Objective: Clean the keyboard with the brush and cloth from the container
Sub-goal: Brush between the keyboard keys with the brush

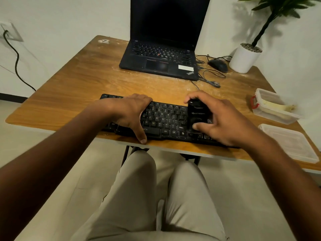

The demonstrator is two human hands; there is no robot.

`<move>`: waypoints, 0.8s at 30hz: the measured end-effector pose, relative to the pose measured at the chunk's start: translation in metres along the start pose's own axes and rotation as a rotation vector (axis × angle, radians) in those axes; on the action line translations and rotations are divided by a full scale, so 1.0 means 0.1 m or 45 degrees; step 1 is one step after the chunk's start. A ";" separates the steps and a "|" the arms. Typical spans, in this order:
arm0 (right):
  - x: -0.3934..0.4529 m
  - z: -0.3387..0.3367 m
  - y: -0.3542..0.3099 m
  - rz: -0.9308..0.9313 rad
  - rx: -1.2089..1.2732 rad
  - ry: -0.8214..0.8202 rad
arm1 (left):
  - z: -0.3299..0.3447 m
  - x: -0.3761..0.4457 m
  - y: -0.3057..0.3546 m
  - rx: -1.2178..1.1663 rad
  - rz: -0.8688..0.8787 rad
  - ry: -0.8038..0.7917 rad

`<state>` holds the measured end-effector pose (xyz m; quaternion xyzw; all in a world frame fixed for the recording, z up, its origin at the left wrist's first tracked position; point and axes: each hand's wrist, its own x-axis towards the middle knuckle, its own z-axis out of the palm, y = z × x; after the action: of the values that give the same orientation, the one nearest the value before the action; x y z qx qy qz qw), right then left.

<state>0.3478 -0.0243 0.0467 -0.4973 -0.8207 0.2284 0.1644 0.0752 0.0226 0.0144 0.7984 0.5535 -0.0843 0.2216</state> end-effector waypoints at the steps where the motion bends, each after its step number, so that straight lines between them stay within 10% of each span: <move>1: 0.03 0.07 -0.06 -0.038 0.071 0.045 | 0.00 0.00 0.00 -0.001 0.004 0.002; 24: 0.32 0.54 -0.17 -0.101 0.333 0.148 | 0.02 0.03 -0.04 -0.047 0.020 0.015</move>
<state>0.2935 -0.0145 0.0115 -0.4510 -0.7921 0.2975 0.2840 0.0726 0.0251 0.0103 0.7989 0.5501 -0.0675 0.2336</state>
